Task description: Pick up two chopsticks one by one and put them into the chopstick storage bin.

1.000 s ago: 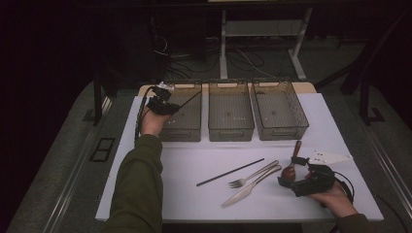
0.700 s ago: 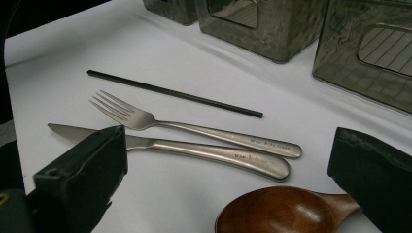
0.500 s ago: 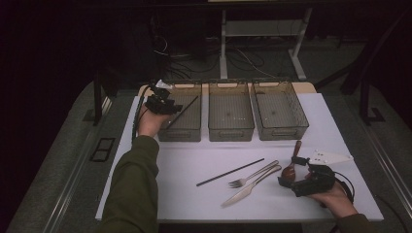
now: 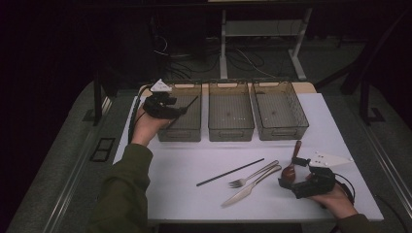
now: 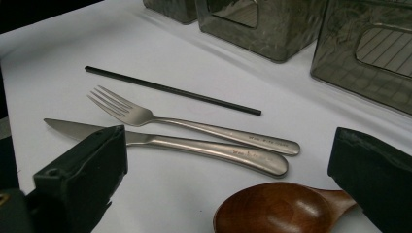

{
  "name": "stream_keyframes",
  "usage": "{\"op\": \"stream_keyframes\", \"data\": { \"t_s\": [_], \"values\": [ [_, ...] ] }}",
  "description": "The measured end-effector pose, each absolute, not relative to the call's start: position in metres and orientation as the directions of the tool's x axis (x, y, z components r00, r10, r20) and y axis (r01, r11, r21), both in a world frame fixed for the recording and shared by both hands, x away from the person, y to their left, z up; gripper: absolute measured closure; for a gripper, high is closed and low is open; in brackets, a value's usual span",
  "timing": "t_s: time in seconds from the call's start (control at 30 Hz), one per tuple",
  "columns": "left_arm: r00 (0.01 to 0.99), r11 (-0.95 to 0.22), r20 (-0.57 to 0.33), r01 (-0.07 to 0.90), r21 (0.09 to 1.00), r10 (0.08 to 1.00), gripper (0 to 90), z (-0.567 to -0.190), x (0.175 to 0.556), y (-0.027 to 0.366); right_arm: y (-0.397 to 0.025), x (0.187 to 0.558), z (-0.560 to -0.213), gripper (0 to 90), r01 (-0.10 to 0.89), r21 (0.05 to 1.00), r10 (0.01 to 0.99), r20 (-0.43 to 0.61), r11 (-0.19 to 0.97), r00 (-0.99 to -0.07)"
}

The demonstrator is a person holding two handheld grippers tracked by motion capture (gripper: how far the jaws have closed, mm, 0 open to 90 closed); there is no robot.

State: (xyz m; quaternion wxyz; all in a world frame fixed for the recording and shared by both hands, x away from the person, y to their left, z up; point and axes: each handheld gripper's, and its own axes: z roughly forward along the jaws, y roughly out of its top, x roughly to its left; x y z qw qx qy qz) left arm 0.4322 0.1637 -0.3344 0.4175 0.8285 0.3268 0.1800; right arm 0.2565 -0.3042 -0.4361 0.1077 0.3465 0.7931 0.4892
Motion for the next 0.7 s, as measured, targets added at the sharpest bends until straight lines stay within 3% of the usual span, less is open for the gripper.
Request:
{"op": "stream_keyframes", "data": {
  "t_s": [0.7],
  "values": [
    [0.829, -0.437, 0.02, 0.274, 0.856, 0.559, 36.2, -0.336, 0.354, 0.122, -0.301, 0.256, -0.437, 0.3, 0.43, 0.856, 0.64, 0.164, 0.286, -0.751]
  ]
}}
